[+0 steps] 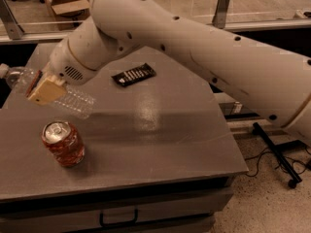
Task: Place water bottle upright
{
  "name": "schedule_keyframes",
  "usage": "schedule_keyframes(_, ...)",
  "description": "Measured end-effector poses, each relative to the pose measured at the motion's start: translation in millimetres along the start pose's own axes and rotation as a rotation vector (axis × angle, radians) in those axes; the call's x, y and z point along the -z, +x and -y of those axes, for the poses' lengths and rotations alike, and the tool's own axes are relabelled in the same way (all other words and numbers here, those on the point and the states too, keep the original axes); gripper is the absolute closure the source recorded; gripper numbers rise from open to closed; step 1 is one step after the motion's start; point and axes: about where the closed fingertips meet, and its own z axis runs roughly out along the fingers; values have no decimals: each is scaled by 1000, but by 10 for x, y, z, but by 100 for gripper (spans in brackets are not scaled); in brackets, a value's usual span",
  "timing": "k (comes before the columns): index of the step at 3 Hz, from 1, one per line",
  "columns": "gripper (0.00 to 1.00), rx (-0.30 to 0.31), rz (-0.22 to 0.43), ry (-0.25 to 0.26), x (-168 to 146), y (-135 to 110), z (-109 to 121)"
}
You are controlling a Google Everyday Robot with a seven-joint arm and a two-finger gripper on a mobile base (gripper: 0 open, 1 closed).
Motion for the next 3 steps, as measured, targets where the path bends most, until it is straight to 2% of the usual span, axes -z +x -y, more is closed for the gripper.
schedule_keyframes(1, 100, 31, 24, 67, 130, 61, 222)
schedule_keyframes(2, 100, 35, 110, 134, 222, 137, 330)
schedule_keyframes(3, 100, 52, 233, 235, 383, 168, 419)
